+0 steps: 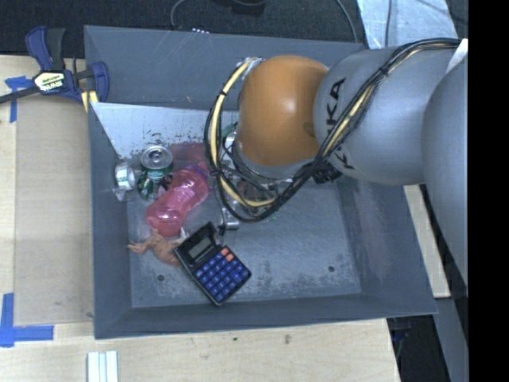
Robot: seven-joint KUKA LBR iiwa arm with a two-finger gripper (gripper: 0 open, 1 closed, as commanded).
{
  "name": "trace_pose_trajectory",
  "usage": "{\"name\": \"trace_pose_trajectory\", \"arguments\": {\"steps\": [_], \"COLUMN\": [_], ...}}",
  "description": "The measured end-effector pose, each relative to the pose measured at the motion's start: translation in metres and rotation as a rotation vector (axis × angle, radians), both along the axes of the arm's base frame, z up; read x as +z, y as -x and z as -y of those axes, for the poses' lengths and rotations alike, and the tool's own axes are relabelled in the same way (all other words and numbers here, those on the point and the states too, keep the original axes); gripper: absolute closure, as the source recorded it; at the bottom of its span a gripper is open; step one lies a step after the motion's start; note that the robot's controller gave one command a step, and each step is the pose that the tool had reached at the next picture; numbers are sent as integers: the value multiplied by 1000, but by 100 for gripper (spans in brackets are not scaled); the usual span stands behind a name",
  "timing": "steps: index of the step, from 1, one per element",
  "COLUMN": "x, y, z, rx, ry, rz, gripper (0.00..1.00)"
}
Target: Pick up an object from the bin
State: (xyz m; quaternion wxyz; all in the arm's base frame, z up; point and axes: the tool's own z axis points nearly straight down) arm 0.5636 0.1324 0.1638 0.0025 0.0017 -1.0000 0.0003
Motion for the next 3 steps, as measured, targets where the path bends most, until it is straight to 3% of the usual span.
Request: {"name": "trace_pose_trajectory", "arguments": {"steps": [1,2,3], "x": [5,-23,-51], "y": [-2,8,17], "z": [0,-14,-27], "rx": [-3,56,204], "ry": [-2,-1,-1], "rz": [8,14,4], "gripper": [0,0,0]}}
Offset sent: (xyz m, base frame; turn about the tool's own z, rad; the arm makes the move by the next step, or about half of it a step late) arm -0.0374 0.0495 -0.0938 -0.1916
